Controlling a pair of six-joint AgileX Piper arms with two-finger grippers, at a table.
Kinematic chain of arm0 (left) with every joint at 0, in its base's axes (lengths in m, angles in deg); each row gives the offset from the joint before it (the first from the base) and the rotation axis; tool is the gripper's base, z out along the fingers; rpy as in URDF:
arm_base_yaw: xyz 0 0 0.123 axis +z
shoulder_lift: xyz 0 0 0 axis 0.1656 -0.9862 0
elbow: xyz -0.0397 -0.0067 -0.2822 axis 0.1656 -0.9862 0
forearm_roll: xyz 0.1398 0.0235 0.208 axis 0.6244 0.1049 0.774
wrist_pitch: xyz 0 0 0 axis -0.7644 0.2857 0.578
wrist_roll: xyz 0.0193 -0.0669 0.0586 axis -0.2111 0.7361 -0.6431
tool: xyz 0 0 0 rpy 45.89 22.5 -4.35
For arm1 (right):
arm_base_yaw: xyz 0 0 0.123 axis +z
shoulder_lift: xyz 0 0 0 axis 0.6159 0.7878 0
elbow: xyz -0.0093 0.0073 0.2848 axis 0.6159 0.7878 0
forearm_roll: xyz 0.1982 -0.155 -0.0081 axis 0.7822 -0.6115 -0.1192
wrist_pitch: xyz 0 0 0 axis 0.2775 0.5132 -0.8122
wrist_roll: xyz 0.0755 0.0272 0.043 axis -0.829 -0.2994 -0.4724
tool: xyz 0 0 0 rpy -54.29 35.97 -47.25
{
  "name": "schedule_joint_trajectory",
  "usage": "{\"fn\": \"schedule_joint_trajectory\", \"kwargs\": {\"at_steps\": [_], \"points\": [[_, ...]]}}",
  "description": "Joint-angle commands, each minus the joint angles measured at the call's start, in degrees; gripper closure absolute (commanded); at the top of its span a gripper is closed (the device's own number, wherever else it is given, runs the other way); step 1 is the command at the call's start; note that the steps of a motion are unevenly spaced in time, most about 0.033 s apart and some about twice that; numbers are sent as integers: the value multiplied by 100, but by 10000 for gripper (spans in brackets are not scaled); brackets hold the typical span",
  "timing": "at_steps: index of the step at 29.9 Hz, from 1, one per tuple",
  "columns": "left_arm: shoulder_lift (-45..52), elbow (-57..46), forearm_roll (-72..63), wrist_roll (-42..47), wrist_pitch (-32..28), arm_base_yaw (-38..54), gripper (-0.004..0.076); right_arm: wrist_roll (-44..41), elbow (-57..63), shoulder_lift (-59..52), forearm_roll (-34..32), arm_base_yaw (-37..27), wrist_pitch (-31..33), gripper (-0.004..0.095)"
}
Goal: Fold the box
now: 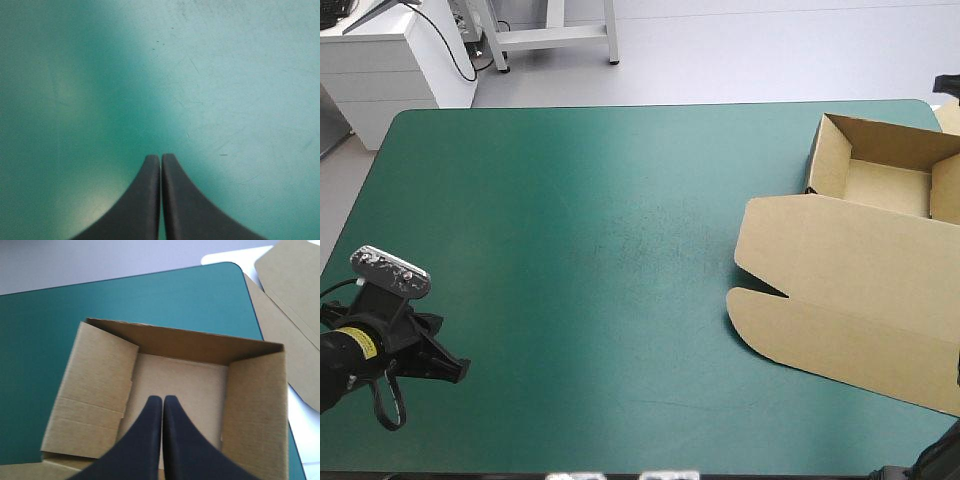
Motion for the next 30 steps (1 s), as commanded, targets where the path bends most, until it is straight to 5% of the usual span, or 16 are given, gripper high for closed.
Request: {"fn": "schedule_joint_trajectory", "kwargs": {"at_steps": [1,17,30], "points": [[7,124,-350,49,226,-4,731,93,-101,-542,245,321,-26,927],[419,-70,-358,10,226,-4,731,696,3010,-2610,-239,3044,-115,927],[1251,-1145,-571,172,-66,-4,731,771,5978,-4967,-52,3294,-990,927]]}}
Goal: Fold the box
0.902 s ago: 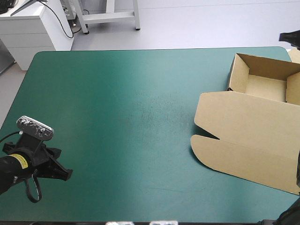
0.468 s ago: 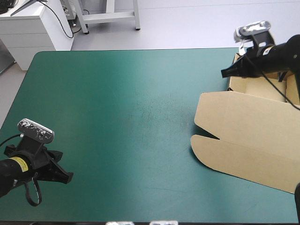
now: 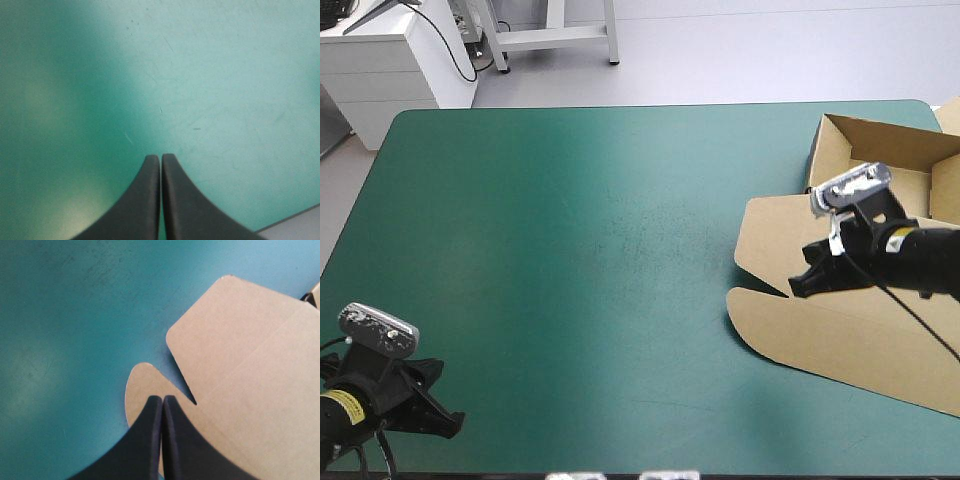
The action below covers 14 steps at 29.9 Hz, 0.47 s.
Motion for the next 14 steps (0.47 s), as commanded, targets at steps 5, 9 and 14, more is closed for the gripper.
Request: {"fn": "schedule_joint_trajectory", "kwargs": {"at_steps": [5,9,14], "points": [[117,-831,-447,32,-787,-4,731,107,1560,-1248,88,-3,-686,927],[224,-1320,-482,-103,-1075,-4,731,107,2505,-1891,88,-3,-982,927],[302,-1589,-482,-247,-1199,-4,731,107,3526,-2763,88,-3,-1430,927]]}}
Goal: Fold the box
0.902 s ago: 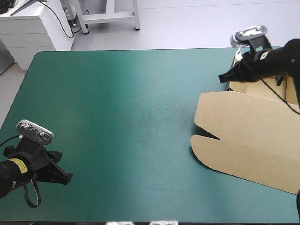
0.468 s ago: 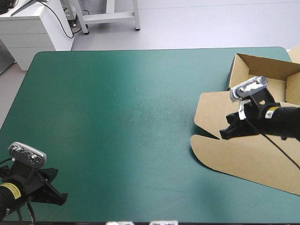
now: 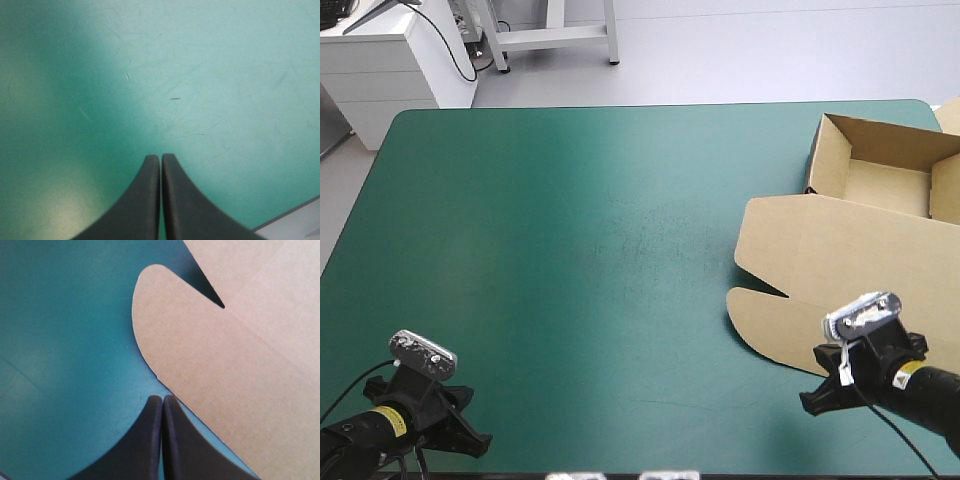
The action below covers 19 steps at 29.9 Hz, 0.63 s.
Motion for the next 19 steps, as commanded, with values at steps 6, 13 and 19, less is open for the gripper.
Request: {"fn": "schedule_joint_trajectory", "kwargs": {"at_steps": [6,13,19], "points": [[-2,59,-99,-50,-368,-4,731,65,784,-1176,100,-3,-609,928],[-2,-17,-102,-50,-246,-4,731,65,930,-1488,100,-3,-661,927],[-2,-425,-162,-3,-363,-4,731,65,975,-1488,87,-3,-804,928]]}}
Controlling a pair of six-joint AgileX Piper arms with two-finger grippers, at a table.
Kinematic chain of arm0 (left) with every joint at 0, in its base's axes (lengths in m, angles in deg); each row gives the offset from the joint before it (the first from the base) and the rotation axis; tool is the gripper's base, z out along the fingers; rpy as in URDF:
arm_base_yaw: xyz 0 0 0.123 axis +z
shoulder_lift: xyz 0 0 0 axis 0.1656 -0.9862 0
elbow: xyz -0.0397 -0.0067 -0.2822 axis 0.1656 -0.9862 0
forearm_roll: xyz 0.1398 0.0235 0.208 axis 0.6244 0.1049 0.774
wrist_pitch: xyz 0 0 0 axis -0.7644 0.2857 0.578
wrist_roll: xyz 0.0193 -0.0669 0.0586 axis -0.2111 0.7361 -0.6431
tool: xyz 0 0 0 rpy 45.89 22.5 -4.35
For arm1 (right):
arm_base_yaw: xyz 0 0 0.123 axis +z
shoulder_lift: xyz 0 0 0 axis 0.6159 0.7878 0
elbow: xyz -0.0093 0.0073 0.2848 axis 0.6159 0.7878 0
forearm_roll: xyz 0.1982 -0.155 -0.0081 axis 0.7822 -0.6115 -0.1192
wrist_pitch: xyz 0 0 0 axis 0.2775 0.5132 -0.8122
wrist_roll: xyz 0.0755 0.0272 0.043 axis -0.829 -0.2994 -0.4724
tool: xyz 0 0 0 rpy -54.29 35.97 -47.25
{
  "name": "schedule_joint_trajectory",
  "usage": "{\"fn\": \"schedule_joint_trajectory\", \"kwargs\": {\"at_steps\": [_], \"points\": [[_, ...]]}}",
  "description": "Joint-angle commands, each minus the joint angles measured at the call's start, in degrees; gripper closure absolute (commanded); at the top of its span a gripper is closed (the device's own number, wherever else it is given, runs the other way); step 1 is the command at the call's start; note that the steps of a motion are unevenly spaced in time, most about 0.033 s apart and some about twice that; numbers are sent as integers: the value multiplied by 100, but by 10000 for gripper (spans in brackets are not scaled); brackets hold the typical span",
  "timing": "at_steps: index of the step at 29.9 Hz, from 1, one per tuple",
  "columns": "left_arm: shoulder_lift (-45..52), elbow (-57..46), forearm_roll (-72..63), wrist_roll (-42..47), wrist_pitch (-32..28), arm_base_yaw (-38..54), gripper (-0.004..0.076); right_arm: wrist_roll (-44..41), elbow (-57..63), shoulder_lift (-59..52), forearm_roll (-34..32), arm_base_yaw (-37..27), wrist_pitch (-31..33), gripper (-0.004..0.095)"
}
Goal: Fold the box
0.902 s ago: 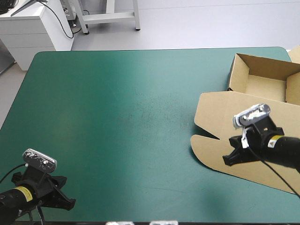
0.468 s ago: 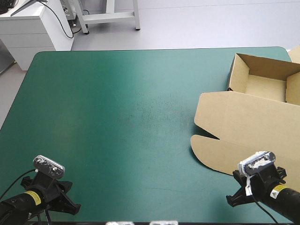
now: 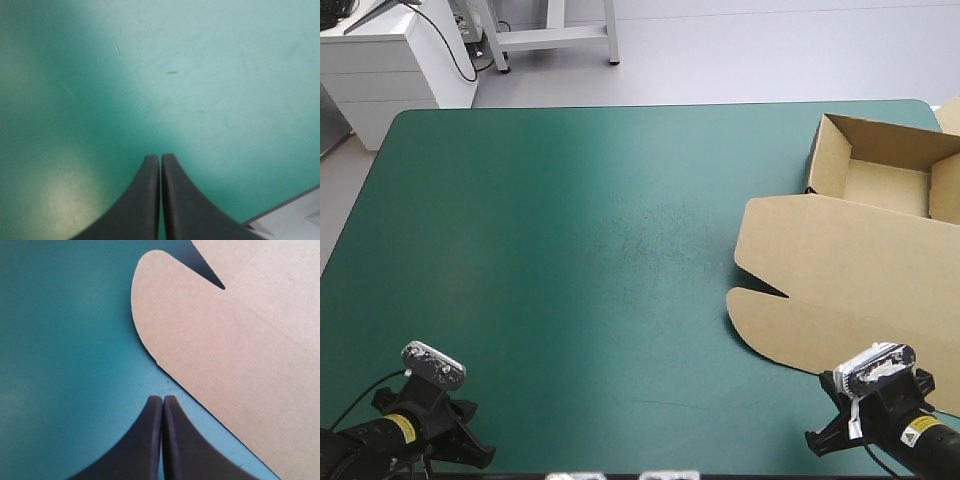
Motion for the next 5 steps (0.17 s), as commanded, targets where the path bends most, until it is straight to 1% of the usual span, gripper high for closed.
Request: {"fn": "schedule_joint_trajectory", "kwargs": {"at_steps": [1,5], "points": [[-49,55,-148,54,-302,-4,731,63,-98,40,87,-3,-465,928],[-49,55,-210,54,-302,-4,731,52,-34,40,87,-3,-638,927]]}}
